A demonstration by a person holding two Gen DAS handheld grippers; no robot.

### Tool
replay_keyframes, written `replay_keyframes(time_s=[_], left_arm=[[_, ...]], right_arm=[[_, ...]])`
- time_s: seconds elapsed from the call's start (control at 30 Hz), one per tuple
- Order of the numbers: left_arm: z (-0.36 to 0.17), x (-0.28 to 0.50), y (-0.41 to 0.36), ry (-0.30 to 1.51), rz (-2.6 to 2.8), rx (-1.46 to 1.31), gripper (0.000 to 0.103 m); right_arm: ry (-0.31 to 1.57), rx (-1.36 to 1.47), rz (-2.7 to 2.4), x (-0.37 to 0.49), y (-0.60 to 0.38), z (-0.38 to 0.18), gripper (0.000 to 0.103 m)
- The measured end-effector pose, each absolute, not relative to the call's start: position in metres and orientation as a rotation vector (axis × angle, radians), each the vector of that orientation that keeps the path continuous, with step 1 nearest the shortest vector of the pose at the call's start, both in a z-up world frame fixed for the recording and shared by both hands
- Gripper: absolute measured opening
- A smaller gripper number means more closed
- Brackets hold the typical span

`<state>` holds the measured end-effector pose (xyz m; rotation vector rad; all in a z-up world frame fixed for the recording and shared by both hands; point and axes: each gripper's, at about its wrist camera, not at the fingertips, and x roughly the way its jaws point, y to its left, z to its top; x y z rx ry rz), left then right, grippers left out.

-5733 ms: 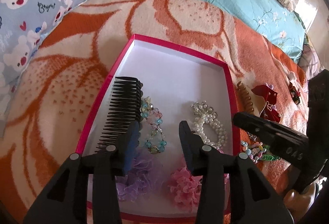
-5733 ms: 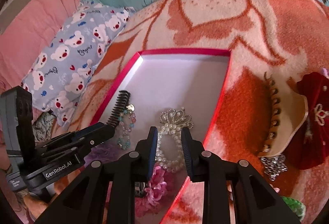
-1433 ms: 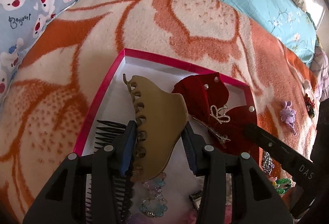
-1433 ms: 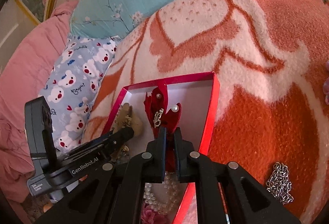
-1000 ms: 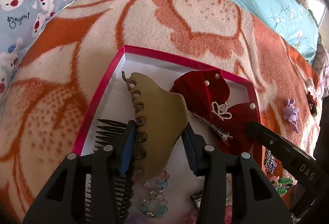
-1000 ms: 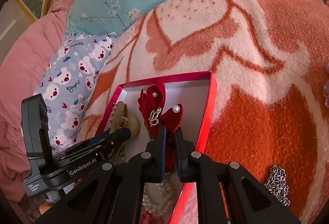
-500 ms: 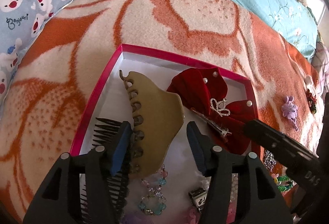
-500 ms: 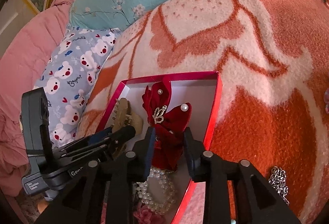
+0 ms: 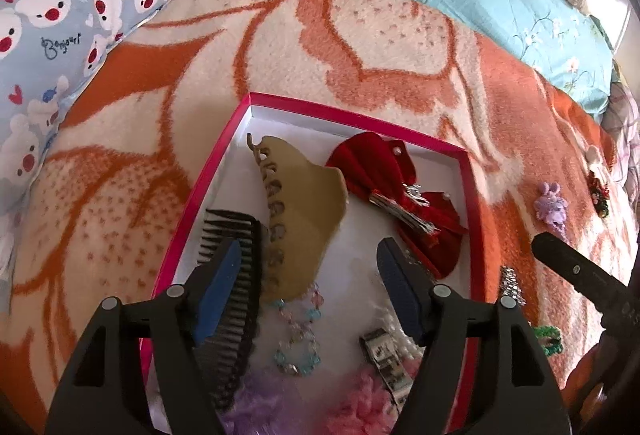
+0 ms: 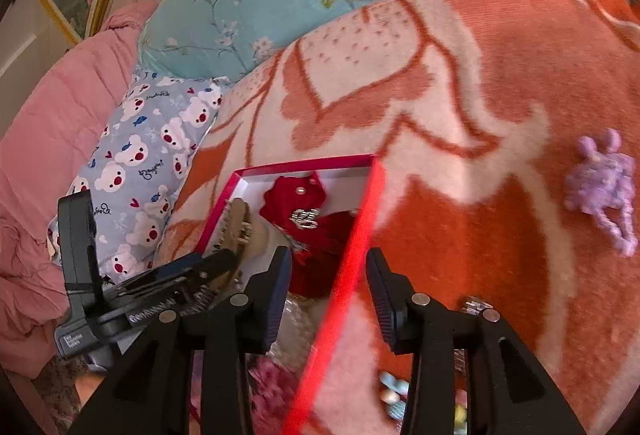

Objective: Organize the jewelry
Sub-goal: 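Move both tools back toward the beaded bracelet and purple scrunchie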

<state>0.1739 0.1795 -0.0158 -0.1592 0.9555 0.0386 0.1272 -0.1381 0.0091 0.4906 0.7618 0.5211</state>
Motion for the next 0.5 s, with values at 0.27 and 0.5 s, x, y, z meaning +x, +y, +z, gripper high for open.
replay_keyframes(time_s=[0.27, 0.5], left_arm=[[0.006, 0.152, 0.156, 0.922, -0.019, -0.163, 0.070], [0.017, 0.139, 0.121, 0.911, -0.099, -0.142, 0.070]], right_arm=[[0.741, 0.512, 0.423, 0.103, -0.196, 0.007, 0.044], [0.747, 0.536, 0.341, 0.083, -0.242, -0.005, 0.047]])
